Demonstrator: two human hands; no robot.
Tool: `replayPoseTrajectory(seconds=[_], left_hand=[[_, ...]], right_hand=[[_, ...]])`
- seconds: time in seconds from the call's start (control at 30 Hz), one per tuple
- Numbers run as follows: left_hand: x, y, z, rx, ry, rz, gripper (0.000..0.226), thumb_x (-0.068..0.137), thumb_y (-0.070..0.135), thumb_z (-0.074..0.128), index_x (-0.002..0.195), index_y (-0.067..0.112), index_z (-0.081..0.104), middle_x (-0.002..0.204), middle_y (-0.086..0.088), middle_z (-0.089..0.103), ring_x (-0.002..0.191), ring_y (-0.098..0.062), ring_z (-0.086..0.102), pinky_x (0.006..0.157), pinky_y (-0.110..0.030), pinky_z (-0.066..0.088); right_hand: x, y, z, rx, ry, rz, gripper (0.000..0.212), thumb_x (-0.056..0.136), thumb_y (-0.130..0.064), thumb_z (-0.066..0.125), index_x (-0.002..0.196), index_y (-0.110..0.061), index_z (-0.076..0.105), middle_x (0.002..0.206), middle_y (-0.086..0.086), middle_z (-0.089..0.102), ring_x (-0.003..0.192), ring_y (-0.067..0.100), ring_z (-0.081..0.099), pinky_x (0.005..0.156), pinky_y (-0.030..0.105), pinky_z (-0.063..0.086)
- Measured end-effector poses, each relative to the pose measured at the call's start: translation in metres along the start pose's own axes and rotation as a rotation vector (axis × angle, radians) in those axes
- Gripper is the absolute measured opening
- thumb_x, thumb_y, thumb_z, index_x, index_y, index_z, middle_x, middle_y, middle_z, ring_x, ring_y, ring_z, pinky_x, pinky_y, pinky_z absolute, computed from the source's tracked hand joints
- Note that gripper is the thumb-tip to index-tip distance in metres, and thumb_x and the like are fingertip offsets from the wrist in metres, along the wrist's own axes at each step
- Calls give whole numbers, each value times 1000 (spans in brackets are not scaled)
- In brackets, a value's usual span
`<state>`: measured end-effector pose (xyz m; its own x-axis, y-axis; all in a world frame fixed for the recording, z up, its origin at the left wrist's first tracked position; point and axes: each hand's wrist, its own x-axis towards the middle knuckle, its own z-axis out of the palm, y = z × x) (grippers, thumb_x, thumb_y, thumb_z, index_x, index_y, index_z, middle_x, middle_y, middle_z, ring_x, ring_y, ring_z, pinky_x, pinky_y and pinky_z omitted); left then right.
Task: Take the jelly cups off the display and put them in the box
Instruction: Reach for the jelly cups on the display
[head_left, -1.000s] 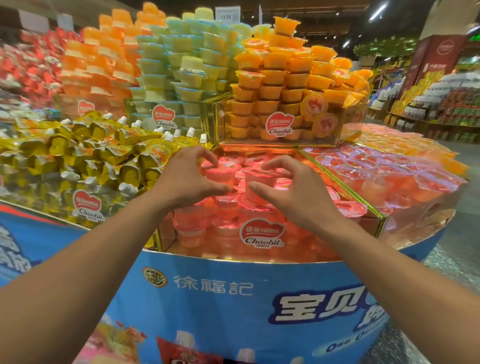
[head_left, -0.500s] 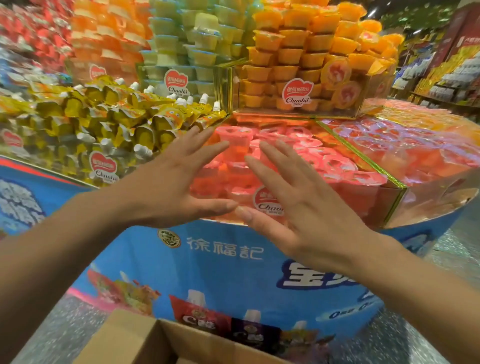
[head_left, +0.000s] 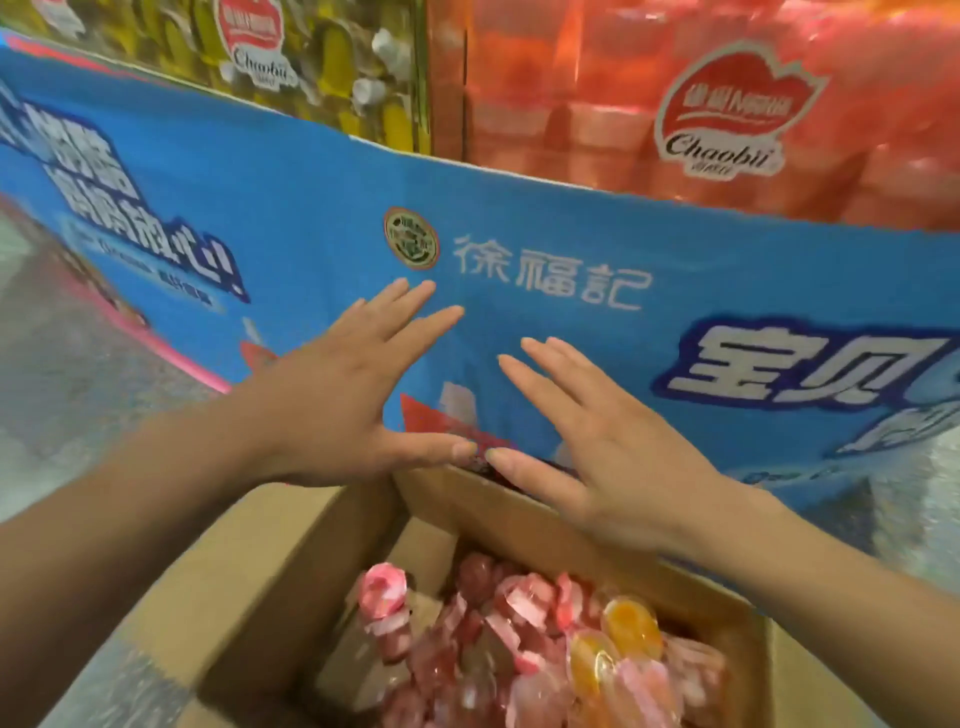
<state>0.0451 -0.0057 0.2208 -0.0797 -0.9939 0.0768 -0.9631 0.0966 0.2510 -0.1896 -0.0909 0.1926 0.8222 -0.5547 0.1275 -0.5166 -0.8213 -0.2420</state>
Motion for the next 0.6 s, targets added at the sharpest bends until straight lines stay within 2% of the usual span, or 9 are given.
replayPoseTrajectory(seconds=[0.07,0.1,0.2,0.37,0.47,0.53,0.6], left_hand=[[-8,-10,33,-18,-52,-35,115,60,96,26,158,39,4,167,11,-7,151,-3,-13,112,-14,-18],[-12,-15,48,-25,-78,-45,115,60,95,27,158,38,4,167,9,-5,152,-5,-11,110,-13,-18],[-21,-26,89,-46,-145,-55,117,62,93,32,159,31,10,168,1,3,154,-12,-2,116,-20,-8],[-30,-48,144,-115,-275,-145,124,57,93,33,159,27,10,168,-2,8,154,-13,3,115,-19,-3],[-29,-59,175,-123,-340,-204,120,65,88,47,159,23,11,168,-5,7,154,-15,4,117,-19,0],[-27,-65,197,-91,-409,-234,114,75,80,59,159,22,8,168,-5,4,154,-17,2,121,-26,4],[-24,-71,217,-75,-439,-248,109,80,74,60,160,22,8,168,-5,5,154,-18,2,123,-30,6]], right_hand=[[-5,4,32,15,-35,2,88,89,-77,23,160,-25,23,168,0,16,155,16,9,125,34,15],[-7,6,45,27,-55,5,87,89,-77,24,160,-26,22,168,-1,16,155,16,8,124,31,13],[-15,8,79,45,-118,6,86,89,-76,26,159,-25,24,166,-3,20,153,14,12,119,25,9],[-26,13,133,41,-156,-26,78,94,-68,37,153,-16,38,156,4,40,145,21,34,118,32,27],[-27,19,161,63,-213,-1,80,93,-68,36,152,-15,40,153,6,44,142,23,39,116,37,34],[-27,23,181,75,-270,18,78,94,-68,40,154,-18,37,155,5,42,143,22,38,115,38,37],[-28,28,201,69,-346,37,76,96,-65,45,157,-22,30,159,1,35,147,19,31,117,37,35]])
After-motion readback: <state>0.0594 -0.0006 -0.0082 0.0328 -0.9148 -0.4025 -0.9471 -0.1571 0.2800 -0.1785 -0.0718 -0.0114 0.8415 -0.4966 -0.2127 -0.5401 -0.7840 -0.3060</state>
